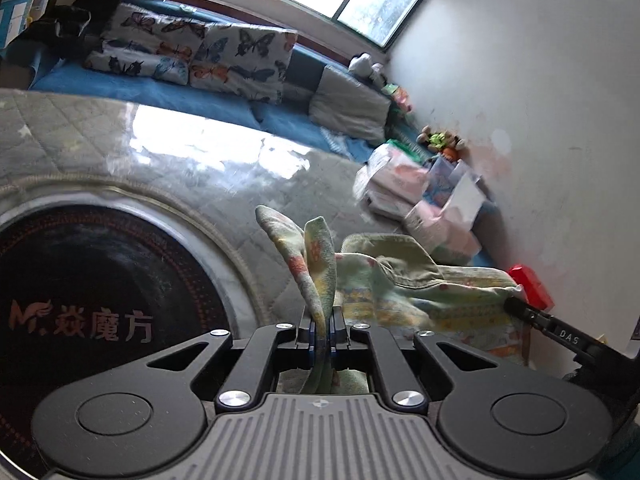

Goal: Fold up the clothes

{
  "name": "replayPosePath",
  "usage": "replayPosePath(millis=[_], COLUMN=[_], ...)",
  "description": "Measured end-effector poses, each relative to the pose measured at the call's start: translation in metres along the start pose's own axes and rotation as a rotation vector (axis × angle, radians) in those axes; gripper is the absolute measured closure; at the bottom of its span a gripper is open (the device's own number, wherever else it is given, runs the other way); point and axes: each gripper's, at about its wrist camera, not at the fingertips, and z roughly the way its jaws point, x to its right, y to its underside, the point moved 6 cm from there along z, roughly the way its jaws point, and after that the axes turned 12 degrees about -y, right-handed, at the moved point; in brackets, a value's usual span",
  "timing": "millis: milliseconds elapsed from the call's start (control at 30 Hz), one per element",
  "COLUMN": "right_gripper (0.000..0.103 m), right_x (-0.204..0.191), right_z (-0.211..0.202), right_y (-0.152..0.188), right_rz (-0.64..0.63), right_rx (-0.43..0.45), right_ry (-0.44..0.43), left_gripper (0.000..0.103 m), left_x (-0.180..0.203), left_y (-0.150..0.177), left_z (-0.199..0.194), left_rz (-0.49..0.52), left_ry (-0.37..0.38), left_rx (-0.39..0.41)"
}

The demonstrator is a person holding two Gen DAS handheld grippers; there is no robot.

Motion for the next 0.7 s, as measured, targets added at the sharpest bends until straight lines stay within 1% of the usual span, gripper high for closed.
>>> replayPosePath(millis=[100, 200, 267, 300, 333, 400, 500, 600, 700], right_gripper=[0.095, 0.092, 0.09, 0.087, 0.085, 0.085, 0.085, 0.085, 0.082], right_x=[0.011, 0.019, 0.022, 0.023, 0.023, 0.022, 0.01, -0.007, -0.023], right_z=[0.016, 0.029, 0.031, 0.03, 0.03, 0.027, 0.029, 0.04, 0.054], right_y=[0.008, 0.015, 0.017, 0.017, 0.016, 0.014, 0.011, 0.015, 0.019], right_rz=[0.015, 0.014, 0.009, 0.005, 0.002, -0.005, -0.008, -0.006, -0.021], right_rx=[-0.032, -0.072, -0.078, -0.074, -0.07, -0.058, -0.059, -0.093, -0.123], right_ry=[0.024, 0.053, 0.066, 0.075, 0.085, 0.093, 0.041, -0.032, -0.068], left_gripper=[0.094, 0.082, 0.077, 0.071, 0.071, 0.071, 0.073, 0.074, 0.075], left_x=[-0.005, -0.012, -0.019, -0.023, -0.025, -0.03, -0.022, -0.002, 0.02], left_y=[0.004, 0.006, 0.007, 0.006, 0.004, 0.0, -0.005, -0.009, -0.008], left_z=[0.013, 0.019, 0.016, 0.015, 0.013, 0.01, 0.002, 0.003, 0.011], left_rz=[-0.007, -0.009, -0.003, -0.004, -0.007, -0.012, 0.0, 0.029, 0.055], left_ry=[-0.026, -0.061, -0.079, -0.091, -0.102, -0.124, -0.105, -0.051, -0.01], left_rx=[-0.033, -0.051, -0.046, -0.042, -0.035, -0.021, 0.009, 0.013, 0.001])
